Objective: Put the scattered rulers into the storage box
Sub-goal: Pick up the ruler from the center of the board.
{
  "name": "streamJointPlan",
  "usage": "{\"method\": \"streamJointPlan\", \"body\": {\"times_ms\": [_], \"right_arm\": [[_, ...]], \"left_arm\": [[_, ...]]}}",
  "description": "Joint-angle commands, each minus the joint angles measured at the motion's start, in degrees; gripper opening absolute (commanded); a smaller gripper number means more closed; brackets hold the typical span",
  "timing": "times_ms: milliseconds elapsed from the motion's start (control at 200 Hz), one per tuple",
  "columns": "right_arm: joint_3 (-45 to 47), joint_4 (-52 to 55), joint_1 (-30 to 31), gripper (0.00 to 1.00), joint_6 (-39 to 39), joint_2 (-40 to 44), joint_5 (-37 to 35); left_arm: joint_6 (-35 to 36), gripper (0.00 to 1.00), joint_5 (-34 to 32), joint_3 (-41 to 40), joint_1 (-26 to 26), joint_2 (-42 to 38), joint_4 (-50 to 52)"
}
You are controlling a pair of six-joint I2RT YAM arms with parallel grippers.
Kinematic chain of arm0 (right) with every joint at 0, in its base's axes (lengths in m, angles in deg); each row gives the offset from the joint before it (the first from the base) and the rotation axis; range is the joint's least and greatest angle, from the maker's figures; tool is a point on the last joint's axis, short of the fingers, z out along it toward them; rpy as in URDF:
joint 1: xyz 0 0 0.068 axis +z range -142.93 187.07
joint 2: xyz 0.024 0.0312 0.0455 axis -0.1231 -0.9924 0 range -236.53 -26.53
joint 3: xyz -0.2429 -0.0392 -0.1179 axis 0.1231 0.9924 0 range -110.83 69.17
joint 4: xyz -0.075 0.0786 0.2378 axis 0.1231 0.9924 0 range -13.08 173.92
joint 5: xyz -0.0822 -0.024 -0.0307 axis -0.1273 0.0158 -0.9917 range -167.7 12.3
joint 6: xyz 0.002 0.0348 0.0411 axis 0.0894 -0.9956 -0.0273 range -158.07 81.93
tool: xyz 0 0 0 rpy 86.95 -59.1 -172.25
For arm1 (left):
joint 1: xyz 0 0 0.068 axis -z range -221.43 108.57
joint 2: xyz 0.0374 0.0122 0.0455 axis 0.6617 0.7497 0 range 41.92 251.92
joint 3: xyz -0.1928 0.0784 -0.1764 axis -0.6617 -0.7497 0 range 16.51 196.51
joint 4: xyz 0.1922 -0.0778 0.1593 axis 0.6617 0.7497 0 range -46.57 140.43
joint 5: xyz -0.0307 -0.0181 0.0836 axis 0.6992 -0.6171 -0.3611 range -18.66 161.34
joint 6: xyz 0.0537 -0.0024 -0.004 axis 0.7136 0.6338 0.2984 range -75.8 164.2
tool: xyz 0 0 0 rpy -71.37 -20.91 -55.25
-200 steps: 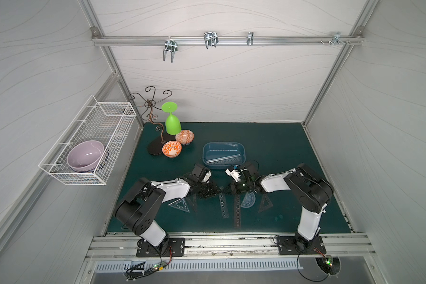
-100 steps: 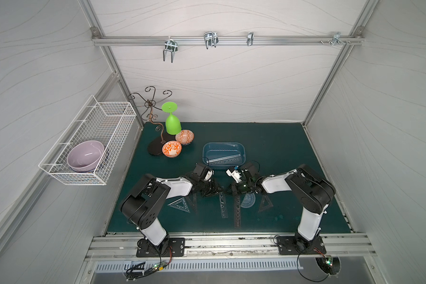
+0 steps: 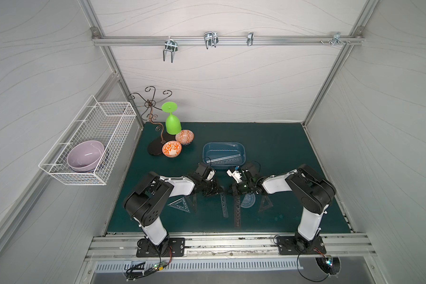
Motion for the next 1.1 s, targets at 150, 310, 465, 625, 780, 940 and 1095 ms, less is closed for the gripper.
{"method": "streamJointPlan", "body": {"times_ms": [150,310,465,625,780,940,1095], "right_arm": [[1.8,10.1,-3.9,0.1,1.0,6.5,1.2],[-1.4,13.9,-7.7,0.16,4.2,15.1,8.2],[-1.6,11.9,-10.4,0.25,1.7,21.6,14.8],[-1.8,7.4,-10.4,0.39,-2.3,24.5,21.6],[-0.4,0.6,-10.4,0.47,-7.4,23.6,26.2],[-0.4,-4.9,-10.5,0.45,-11.6,22.2,27.8],[-1.5,-8.0,-10.4,0.39,-14.2,19.7,28.4]], "left_arm": [[4.7,0.0,-3.0,0.7,0.8,-1.5,12.0],[11.6,0.0,3.0,4.6,-0.8,-9.3,19.6],[13.9,0.0,16.9,6.8,-3.3,-15.7,18.8],[18.6,0.0,26.7,11.9,-5.7,-16.6,23.2],[18.5,0.0,31.1,13.8,-7.2,-16.8,20.9],[18.9,0.0,34.3,14.6,-7.5,-16.1,19.4],[19.1,0.0,34.9,14.3,-7.6,-15.6,18.9]]}}
